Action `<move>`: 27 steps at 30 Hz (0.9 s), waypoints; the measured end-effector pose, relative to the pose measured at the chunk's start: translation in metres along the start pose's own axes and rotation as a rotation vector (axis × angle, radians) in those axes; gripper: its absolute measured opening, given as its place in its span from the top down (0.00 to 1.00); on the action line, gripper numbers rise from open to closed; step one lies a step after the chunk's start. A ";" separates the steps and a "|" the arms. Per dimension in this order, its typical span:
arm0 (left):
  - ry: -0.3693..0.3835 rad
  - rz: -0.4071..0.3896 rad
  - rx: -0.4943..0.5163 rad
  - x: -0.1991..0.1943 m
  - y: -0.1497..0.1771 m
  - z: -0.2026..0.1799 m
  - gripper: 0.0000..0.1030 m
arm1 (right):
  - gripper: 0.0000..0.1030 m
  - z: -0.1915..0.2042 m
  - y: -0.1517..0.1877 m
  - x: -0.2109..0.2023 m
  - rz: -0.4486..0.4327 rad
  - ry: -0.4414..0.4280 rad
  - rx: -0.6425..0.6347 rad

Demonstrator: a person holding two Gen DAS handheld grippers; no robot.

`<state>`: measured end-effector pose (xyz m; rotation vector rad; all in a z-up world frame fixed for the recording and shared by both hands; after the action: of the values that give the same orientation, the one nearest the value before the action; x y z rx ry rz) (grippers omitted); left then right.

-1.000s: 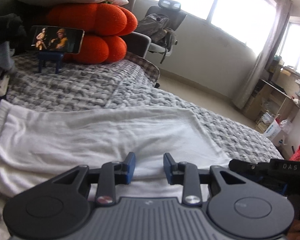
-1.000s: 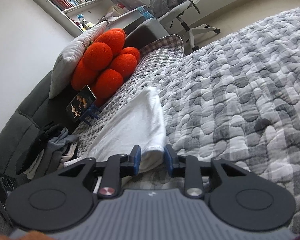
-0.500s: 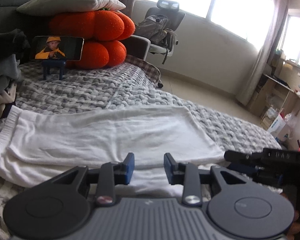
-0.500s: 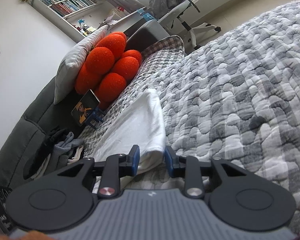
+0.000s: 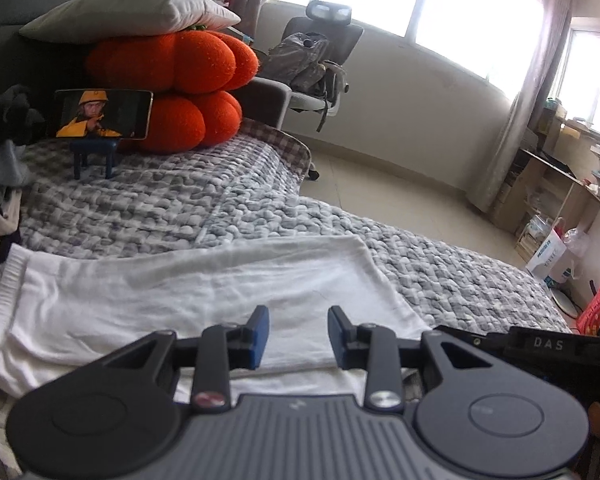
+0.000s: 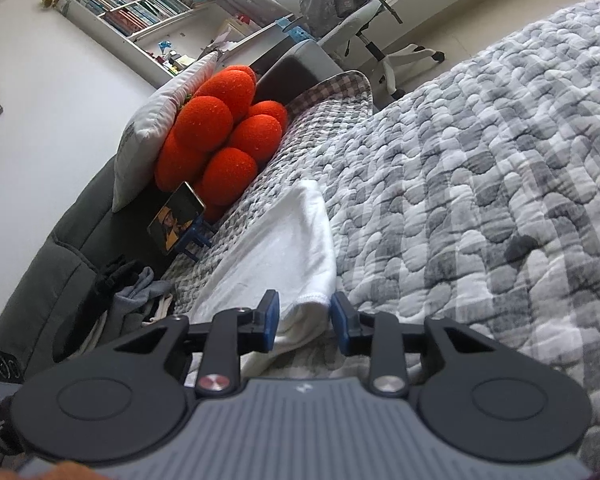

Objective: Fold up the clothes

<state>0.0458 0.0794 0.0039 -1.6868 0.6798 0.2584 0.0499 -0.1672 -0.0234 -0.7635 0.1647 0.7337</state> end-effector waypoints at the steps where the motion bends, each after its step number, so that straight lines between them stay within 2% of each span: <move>1: -0.001 0.006 0.000 0.002 0.001 0.000 0.68 | 0.67 0.001 -0.001 0.000 -0.004 0.007 -0.008; 7: -0.027 0.029 0.041 0.006 0.004 0.001 0.68 | 0.67 0.005 -0.002 0.004 0.007 -0.006 -0.012; 12: -0.031 0.029 0.015 0.005 0.000 0.011 0.68 | 0.67 0.007 -0.007 0.003 -0.018 -0.013 -0.005; 17: -0.037 0.026 0.044 0.004 0.002 0.012 0.68 | 0.67 0.002 -0.005 0.009 0.012 0.027 -0.004; 23: -0.028 0.028 0.019 0.004 0.000 0.017 0.68 | 0.68 0.009 -0.003 0.017 0.007 0.071 -0.035; 27: -0.009 0.010 0.037 -0.001 -0.005 0.013 0.68 | 0.80 0.018 0.000 0.019 -0.010 0.108 -0.101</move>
<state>0.0502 0.0925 0.0051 -1.6466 0.6823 0.2587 0.0617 -0.1452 -0.0180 -0.9004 0.2228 0.6959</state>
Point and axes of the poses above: each gripper's, at about its wrist camera, not at the fingertips, and x roughly the way its jaws point, z to its left, y to its underside, the point moved 7 cm from there along x, roughly the way its jaws point, and after that the axes turned 1 degree about x, right-handed, at the moved point
